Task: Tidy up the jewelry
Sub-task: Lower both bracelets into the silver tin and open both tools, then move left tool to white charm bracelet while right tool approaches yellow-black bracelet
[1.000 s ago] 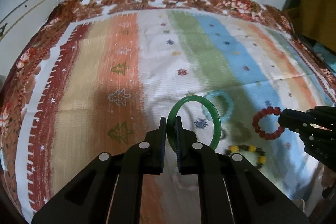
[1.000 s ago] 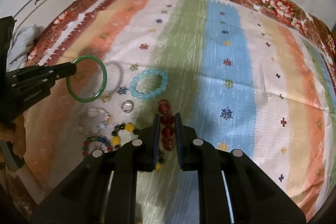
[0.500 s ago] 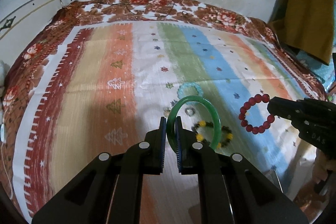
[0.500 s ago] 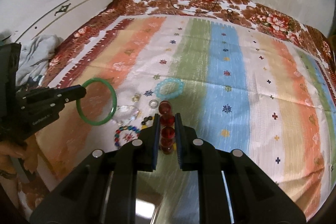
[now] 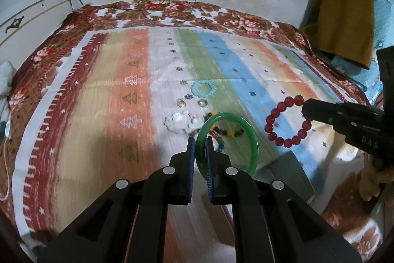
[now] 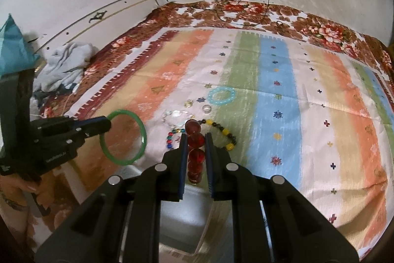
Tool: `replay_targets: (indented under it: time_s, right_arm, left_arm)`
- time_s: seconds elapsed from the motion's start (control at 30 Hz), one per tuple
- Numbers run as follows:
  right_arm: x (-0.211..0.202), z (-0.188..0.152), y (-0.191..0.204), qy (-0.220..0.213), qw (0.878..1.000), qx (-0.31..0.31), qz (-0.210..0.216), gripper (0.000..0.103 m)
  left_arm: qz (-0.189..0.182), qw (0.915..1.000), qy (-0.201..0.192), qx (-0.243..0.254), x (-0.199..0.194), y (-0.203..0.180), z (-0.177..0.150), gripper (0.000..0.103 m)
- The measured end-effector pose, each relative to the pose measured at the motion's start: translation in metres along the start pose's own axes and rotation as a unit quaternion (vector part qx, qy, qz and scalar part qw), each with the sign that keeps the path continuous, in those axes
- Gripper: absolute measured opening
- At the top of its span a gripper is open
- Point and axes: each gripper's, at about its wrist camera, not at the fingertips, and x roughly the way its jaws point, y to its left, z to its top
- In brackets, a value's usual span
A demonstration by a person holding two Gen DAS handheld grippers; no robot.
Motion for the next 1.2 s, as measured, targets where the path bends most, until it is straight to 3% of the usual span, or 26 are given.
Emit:
replay_targets:
  time_s: [0.3, 0.53, 0.6, 0.63, 0.67, 0.8, 1.2]
  right_arm:
    - [-0.017, -0.032, 0.02, 0.012, 0.999, -0.008, 0.032, 0.015]
    - [-0.019, -0.042, 0.024, 0.017, 0.999, -0.014, 0.027, 0.017]
    - [-0.021, -0.041, 0.022, 0.009, 1.0, -0.009, 0.021, 0.034]
    - [-0.021, -0.04, 0.018, 0.007, 1.0, -0.002, 0.019, 0.048]
    - [-0.021, -0.04, 0.016, 0.007, 1.0, 0.002, 0.016, 0.051]
    - [-0.015, -0.038, 0.01, 0.014, 1.0, 0.012, 0.008, 0.055]
    - [0.006, -0.02, -0.014, 0.019, 0.999, 0.025, -0.029, 0.07]
  left_arm:
    - [-0.015, 0.9994, 0.022, 0.022, -0.005, -0.02, -0.033, 0.008]
    - [-0.032, 0.9988, 0.034, 0.016, 0.0, -0.025, -0.038, 0.012]
    - [-0.027, 0.9991, 0.029, 0.012, -0.001, -0.023, -0.036, 0.031]
    - [-0.024, 0.9993, 0.024, 0.012, -0.002, -0.022, -0.035, 0.036]
    - [-0.024, 0.9994, 0.021, 0.012, -0.003, -0.021, -0.033, 0.041]
    - [-0.007, 0.9997, 0.015, 0.019, -0.002, -0.018, -0.028, 0.049]
    - [0.037, 0.9983, 0.014, 0.043, 0.014, -0.01, -0.007, 0.06]
